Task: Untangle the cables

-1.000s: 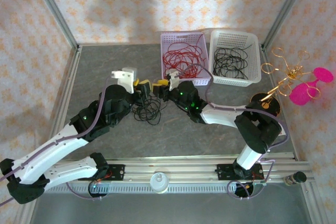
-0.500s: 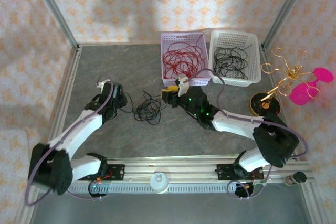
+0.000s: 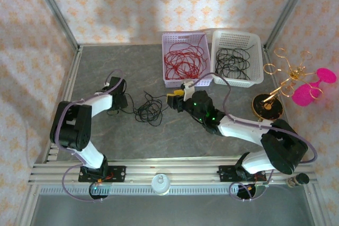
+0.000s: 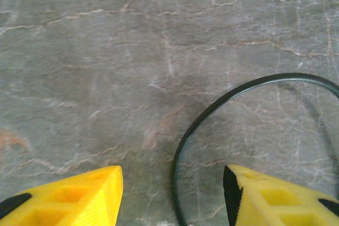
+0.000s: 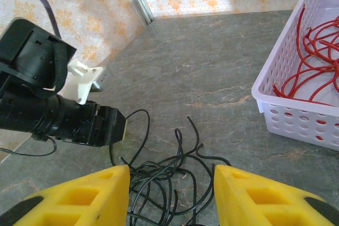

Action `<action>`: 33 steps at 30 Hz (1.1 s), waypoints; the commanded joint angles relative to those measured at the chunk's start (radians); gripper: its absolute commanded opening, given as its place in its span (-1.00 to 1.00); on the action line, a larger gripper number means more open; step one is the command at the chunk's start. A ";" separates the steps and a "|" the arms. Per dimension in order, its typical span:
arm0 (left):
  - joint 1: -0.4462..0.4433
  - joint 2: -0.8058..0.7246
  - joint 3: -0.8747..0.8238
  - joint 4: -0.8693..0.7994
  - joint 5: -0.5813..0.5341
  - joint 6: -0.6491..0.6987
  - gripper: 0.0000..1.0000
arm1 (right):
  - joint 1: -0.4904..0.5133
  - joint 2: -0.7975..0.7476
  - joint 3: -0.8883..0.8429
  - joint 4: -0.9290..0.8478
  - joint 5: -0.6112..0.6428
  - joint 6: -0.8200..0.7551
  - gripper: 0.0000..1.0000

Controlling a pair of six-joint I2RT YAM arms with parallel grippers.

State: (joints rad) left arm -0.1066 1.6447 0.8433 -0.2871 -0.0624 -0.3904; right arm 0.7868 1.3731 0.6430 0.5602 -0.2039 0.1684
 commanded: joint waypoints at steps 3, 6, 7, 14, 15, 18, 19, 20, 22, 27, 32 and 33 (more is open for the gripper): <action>0.002 0.057 0.063 -0.003 -0.023 0.037 -0.03 | 0.004 -0.023 -0.018 0.007 0.029 -0.017 -0.09; 0.003 0.093 0.085 -0.029 -0.081 0.037 -0.05 | 0.005 -0.025 -0.024 0.013 0.027 -0.014 -0.09; 0.002 0.103 0.089 -0.035 -0.096 0.035 -0.08 | 0.005 -0.027 -0.025 0.012 0.027 -0.014 -0.09; 0.002 0.138 0.105 -0.041 -0.122 0.033 -0.58 | 0.005 -0.045 -0.036 0.012 0.037 -0.019 -0.09; -0.001 0.128 0.106 -0.041 -0.115 0.030 -0.71 | 0.005 -0.047 -0.036 0.010 0.038 -0.020 -0.08; -0.024 0.060 0.096 -0.042 -0.111 0.032 -1.00 | 0.005 -0.054 -0.038 0.003 0.042 -0.025 -0.08; -0.037 0.033 0.096 -0.050 -0.116 0.034 -1.00 | 0.005 -0.057 -0.039 0.001 0.043 -0.031 -0.08; -0.057 -0.004 0.096 -0.062 -0.130 0.038 -1.00 | 0.005 -0.061 -0.041 0.000 0.047 -0.040 -0.08; -0.107 -0.080 0.102 -0.090 -0.175 0.048 -1.00 | 0.005 -0.069 -0.040 -0.010 0.059 -0.063 -0.06; -0.229 -0.336 0.090 -0.113 -0.280 0.035 -1.00 | 0.005 -0.095 -0.030 -0.012 -0.023 -0.163 0.02; -0.345 -0.553 0.084 -0.076 -0.246 0.034 -1.00 | 0.005 -0.090 -0.043 0.143 -0.280 -0.182 0.11; -0.362 -0.580 0.090 -0.075 -0.226 0.032 -1.00 | 0.005 -0.073 -0.044 0.194 -0.311 -0.164 0.14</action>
State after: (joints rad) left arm -0.4332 1.1149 0.9398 -0.3561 -0.2737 -0.3576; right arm 0.7868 1.2953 0.6121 0.6044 -0.3580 0.0193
